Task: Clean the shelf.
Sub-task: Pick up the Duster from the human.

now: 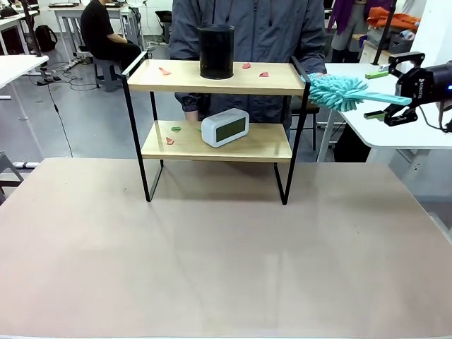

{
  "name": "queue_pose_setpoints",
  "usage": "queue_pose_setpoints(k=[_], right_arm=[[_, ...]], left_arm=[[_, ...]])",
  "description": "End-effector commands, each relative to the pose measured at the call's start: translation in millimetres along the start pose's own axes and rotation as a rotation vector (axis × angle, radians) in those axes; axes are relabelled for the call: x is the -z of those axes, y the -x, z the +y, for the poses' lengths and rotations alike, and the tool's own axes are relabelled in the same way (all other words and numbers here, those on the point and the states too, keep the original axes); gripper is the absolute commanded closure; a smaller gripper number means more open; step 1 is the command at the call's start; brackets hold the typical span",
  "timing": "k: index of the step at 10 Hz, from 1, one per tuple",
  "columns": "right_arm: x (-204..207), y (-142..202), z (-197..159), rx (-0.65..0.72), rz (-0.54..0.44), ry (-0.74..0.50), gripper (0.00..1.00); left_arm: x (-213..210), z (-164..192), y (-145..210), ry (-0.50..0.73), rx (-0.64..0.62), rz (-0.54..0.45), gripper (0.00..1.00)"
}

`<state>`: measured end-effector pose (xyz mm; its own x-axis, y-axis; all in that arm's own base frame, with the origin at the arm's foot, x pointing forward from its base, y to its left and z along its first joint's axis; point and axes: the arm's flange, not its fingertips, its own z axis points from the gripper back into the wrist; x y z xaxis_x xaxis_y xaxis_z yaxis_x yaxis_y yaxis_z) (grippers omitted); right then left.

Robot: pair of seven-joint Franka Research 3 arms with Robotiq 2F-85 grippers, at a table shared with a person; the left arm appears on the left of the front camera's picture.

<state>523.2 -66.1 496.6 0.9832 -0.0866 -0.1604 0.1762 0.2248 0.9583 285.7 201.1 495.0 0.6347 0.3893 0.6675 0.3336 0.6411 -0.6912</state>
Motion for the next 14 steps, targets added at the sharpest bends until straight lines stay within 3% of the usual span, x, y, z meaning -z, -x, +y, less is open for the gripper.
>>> queue_pose_setpoints(k=[1, 4, 5, 6, 12, 14], right_arm=[[0, -2, 5, 0.018, 0.000, 0.006, 0.96], [-4, -6, 4, 0.022, -0.010, -0.008, 1.00], [-5, -6, 3, 0.027, -0.013, -0.006, 0.91], [-6, -7, 2, 0.031, -0.022, -0.005, 1.00], [-9, -10, -4, 0.049, -0.042, 0.015, 1.00], [-22, -1, 1, 0.006, -0.089, 0.081, 1.00]], left_arm=[[3, 0, 1, 0.018, 0.023, -0.024, 0.00], [3, 0, 1, 0.018, 0.023, -0.024, 0.00], [3, 0, 1, 0.018, 0.023, -0.024, 0.00], [3, 0, 1, 0.018, 0.023, -0.024, 0.00], [3, 0, 1, 0.018, 0.023, -0.024, 0.00], [3, 0, 1, 0.018, 0.023, -0.024, 0.00]])
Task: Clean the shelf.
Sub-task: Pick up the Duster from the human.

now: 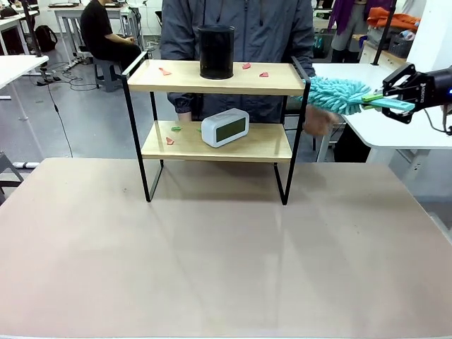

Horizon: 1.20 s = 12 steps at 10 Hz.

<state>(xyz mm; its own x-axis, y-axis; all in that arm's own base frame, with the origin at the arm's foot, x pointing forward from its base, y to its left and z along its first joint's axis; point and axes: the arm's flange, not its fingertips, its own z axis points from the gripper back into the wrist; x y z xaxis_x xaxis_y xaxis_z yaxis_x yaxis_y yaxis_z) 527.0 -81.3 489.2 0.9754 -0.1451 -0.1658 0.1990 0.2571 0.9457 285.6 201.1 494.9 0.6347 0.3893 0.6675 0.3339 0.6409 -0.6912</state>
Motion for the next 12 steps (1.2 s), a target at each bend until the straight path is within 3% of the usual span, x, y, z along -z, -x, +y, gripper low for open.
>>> queue_pose_setpoints(k=[1, 4, 6, 7, 9, 10, 11, 12], right_arm=[[-30, 26, 20, -0.058, -0.035, 0.064, 1.00], [-91, 162, 29, -0.083, 0.153, 0.083, 1.00], [-118, 234, -13, -0.159, 0.296, 0.092, 1.00], [-136, 252, -36, -0.181, 0.344, 0.072, 1.00], [-145, 244, -63, -0.158, 0.399, 0.017, 1.00], [-136, 225, -67, -0.135, 0.347, 0.003, 0.90], [-118, 260, -69, -0.144, 0.366, 0.040, 0.90], [-118, 260, -69, -0.144, 0.366, 0.040, 0.90]], left_arm=[[3, 0, 1, 0.017, 0.023, -0.024, 0.00], [3, 0, 1, 0.017, 0.023, -0.024, 0.00], [3, 0, 1, 0.017, 0.023, -0.024, 0.00], [3, 0, 1, 0.017, 0.023, -0.024, 0.00], [3, 0, 1, 0.017, 0.023, -0.024, 0.00], [3, 0, 1, 0.017, 0.023, -0.024, 0.00], [3, 0, 1, 0.017, 0.023, -0.024, 0.00], [3, 0, 1, 0.017, 0.023, -0.024, 0.00]])
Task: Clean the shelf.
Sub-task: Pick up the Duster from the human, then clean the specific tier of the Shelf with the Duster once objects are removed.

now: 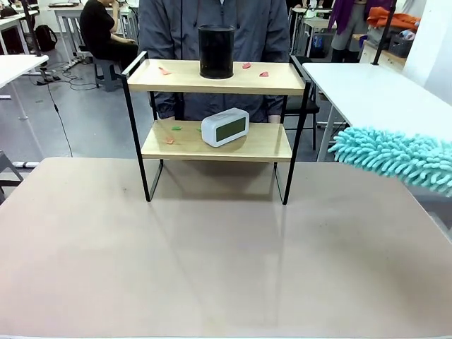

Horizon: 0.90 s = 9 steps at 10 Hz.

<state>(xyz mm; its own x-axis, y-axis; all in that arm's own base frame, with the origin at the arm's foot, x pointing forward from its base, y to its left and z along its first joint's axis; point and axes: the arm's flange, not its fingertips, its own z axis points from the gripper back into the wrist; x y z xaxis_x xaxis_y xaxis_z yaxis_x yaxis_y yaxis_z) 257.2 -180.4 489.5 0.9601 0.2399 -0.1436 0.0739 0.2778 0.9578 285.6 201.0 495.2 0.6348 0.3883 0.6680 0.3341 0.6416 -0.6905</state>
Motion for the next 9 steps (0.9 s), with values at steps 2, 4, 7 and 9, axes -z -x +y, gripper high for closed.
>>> queue_pose_setpoints(k=[2, 4, 7, 9], right_arm=[[6.0, 8.5, 11.4, -0.016, -0.001, 0.015, 0.90], [6.0, 8.5, 11.4, -0.016, -0.001, 0.015, 0.90], [6.0, 8.5, 11.4, -0.016, -0.001, 0.015, 0.90], [6.0, 8.5, 11.4, -0.016, -0.001, 0.015, 0.90]], left_arm=[[2.7, 0.6, 1.3, 0.018, 0.022, -0.025, 0.00], [2.7, 0.6, 1.3, 0.018, 0.022, -0.025, 0.00], [2.7, 0.6, 1.3, 0.018, 0.022, -0.025, 0.00], [2.7, 0.6, 1.3, 0.018, 0.022, -0.025, 0.00]])
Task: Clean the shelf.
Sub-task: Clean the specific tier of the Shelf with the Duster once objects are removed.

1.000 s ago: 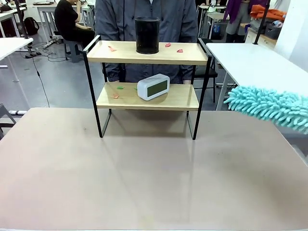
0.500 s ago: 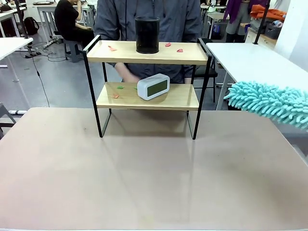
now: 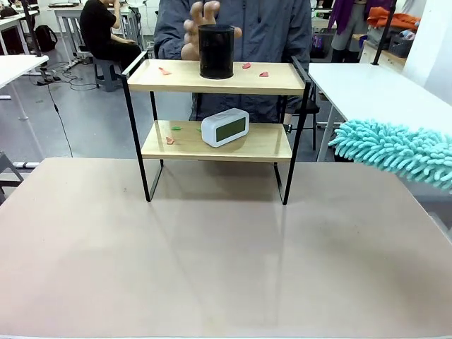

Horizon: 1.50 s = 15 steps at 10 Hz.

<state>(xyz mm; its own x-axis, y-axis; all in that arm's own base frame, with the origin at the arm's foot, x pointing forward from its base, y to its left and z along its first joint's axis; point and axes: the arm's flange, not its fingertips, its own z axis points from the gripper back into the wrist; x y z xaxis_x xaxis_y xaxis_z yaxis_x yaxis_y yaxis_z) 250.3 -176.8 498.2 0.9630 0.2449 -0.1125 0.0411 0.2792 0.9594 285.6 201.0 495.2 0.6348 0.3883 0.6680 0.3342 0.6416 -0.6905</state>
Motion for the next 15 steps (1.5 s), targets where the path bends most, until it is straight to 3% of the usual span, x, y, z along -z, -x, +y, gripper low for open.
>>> queue_pose_setpoints(k=[1, 10, 13, 15], right_arm=[[3, 1, 3, 0.015, 0.003, 0.005, 0.90], [0, 0, 0, 0.000, 0.000, 0.000, 0.90], [3, 6, 123, -0.135, -0.199, 0.235, 0.88], [38, -27, 187, -0.187, -0.296, 0.447, 0.88]], left_arm=[[3, 1, 1, 0.018, 0.022, -0.025, 0.00], [3, 1, 1, 0.018, 0.022, -0.025, 0.00], [3, 1, 1, 0.018, 0.022, -0.025, 0.00], [3, 1, 1, 0.018, 0.022, -0.025, 0.00]])
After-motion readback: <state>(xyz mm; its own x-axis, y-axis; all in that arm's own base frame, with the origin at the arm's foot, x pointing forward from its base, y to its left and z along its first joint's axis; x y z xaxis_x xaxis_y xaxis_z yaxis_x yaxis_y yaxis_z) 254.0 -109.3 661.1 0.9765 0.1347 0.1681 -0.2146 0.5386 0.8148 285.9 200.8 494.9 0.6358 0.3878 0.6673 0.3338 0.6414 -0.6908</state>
